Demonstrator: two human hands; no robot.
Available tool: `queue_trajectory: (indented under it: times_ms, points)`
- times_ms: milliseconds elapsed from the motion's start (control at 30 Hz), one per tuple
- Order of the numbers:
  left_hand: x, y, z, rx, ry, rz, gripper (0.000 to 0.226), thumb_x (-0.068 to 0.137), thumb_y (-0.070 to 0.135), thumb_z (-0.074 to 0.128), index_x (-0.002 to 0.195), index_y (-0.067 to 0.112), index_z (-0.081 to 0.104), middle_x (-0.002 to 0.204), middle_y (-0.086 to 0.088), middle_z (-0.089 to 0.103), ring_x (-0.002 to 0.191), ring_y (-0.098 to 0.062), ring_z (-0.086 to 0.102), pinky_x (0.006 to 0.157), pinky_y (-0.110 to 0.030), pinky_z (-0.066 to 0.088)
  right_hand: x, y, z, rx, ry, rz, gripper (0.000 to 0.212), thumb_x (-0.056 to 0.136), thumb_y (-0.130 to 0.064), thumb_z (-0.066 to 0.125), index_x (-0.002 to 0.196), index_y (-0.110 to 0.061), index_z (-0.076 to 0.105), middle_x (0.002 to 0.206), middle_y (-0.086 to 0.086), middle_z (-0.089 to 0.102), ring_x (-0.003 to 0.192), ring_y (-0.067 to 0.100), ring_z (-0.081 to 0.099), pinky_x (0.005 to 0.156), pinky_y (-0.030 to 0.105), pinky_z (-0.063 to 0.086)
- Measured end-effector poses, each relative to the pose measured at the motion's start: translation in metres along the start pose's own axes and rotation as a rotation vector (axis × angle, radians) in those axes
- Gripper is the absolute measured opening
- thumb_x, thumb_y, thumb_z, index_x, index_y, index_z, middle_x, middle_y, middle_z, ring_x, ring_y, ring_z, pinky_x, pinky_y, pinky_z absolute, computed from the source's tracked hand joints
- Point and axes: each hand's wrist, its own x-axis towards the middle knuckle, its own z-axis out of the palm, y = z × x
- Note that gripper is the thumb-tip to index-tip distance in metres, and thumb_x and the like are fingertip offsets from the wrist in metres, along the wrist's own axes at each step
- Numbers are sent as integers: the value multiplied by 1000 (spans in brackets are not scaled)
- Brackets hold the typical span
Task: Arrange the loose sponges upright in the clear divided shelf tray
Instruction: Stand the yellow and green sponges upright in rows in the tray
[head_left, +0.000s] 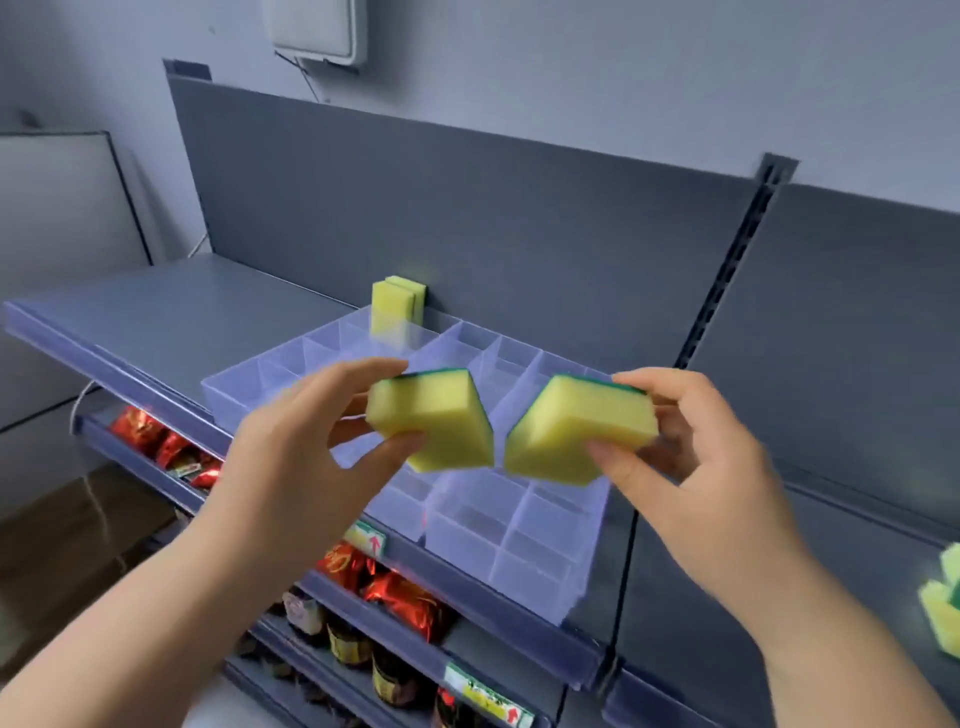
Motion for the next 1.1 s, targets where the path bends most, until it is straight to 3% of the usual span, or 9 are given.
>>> queue_trajectory:
  times_ms: [167,300,467,567,767,867,1100]
  points:
    - [56,-59,-17,1,27,-30,44,69,14,75,106,32,57,96,14,64,87,10,60,76,3,39,85,3,38,61,-89,8,27,75,-23,71,93,-37,56,93,-11,65,85,7,64,68,14,49]
    - [76,-101,-24,-36,52,-89,39,66,28,70,102,35,57,89,22,66,83,14,59,73,4,38,131,17,73,40,-186,56,33,79,-13,70,94,-39,55,96,-7,66,90,11,65,78,31,52]
    - [117,-154,-38,-11,27,-66,49,66,17,79,98,44,54,100,32,56,81,12,59,71,3,38,163,24,106,14,-178,113,36,79,-11,68,100,-37,55,98,-10,63,92,11,64,84,35,51]
    - [144,-190,-51,-29,7,-37,47,67,23,79,95,50,53,100,31,57,80,6,61,73,-2,42,176,18,126,-37,-125,130,34,78,-9,68,101,-32,55,96,-8,64,88,10,64,79,28,50]
    - [185,-250,-58,-238,-70,-3,48,69,12,79,95,45,55,96,29,61,81,8,62,77,-2,43,206,-2,160,-35,122,199,30,79,-8,67,97,-29,54,99,-5,66,86,6,64,76,19,52]
    - [202,-280,-61,-312,-125,14,47,70,14,78,95,45,54,99,29,60,82,9,62,76,-1,42,222,1,195,-51,210,256,29,80,-9,68,97,-27,54,102,0,66,86,9,64,79,24,54]
    - [216,-319,-61,-399,-215,25,43,71,13,78,98,38,55,103,32,56,86,11,59,72,4,38,245,27,253,-172,353,384,27,81,-14,69,94,-32,54,100,-13,60,92,17,64,81,29,52]
